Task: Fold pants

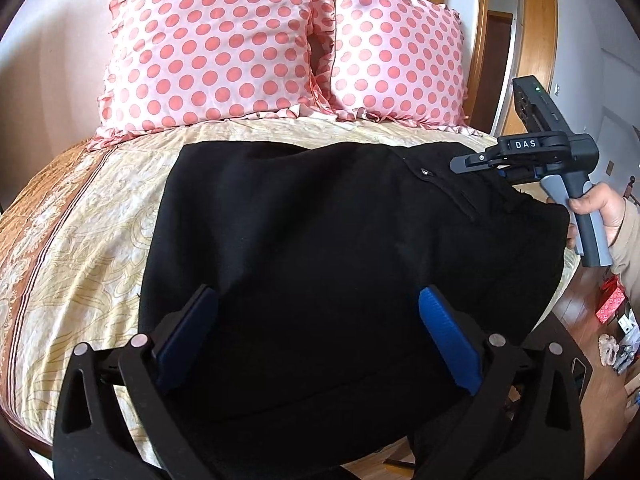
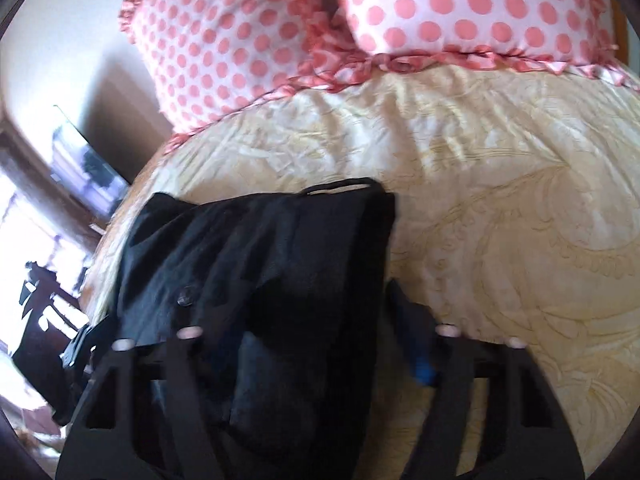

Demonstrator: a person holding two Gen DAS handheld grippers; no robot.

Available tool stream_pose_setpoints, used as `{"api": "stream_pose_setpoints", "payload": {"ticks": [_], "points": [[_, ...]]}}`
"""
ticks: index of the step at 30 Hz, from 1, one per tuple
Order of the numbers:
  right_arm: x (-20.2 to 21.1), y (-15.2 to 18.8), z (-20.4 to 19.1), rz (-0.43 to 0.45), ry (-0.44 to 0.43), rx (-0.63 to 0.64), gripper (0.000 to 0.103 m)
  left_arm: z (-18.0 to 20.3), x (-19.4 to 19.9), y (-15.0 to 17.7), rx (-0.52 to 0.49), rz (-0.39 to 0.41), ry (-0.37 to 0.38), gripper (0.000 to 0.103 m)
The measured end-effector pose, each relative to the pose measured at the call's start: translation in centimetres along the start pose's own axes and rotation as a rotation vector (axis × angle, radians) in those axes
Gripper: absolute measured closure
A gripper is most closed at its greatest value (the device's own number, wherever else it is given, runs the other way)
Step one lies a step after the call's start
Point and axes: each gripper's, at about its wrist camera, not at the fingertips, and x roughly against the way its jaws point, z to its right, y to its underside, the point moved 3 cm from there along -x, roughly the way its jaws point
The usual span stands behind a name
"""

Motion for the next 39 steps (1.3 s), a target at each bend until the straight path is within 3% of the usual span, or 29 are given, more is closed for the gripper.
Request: {"api": "stream_pose_setpoints", "payload": {"ticks": [9,11,12,15,20,22,26,30,31,38,39], "points": [[-0.6,-0.1,0.1,0.009,-0.033,0.017,0.045,-0.1,-0.1,-0.2,0.0,0.004,-0.002,0.002],[-0.1,0.0,-0.7,0.033,-0.035,0.062,0.058,-0.3,-0.1,-0.4,0.003,0.001,0.006,0.002],[0.4,0.1,-1.5,0.052,-0.04,0.099,0.069,-0.4,0.0,-0.5,0.006,-0.002,0.013,0.002],[1.4,0.4,-3.1,0.086,-0.036,0.174,0.076,-1.2,0.8,-1.3,0.039,-0.005,0.056,0.002],[0.8,0.2,-2.6,0.057,-0.016,0.159,0.075,-5.3,2.8,-4.4,0.138,0.065,0.04,0.002],[0.2,0.0,-1.6,0.04,-0.032,0.113,0.068,-7.2,2.4,-5.6,0.166,0.066,0.025,0.002],[-0.4,-0.2,-1.1,0.02,-0.051,0.085,0.064,-10.1,-1.0,-7.9,0.215,-0.041,0.057,0.004],[-0.5,-0.1,-1.1,0.019,-0.056,0.089,0.063,-12.2,-5.4,-8.9,0.322,-0.193,0.165,0.023],[-0.5,-0.1,-1.1,0.02,-0.058,0.088,0.063,-12.4,-6.2,-9.1,0.341,-0.216,0.178,0.023],[-0.8,0.0,-0.7,0.024,-0.084,0.061,0.062,-12.5,-8.3,-8.8,0.353,-0.275,0.185,0.028],[-0.8,0.0,-0.9,0.03,-0.085,0.073,0.065,-12.5,-8.3,-8.7,0.35,-0.271,0.176,0.036]]}}
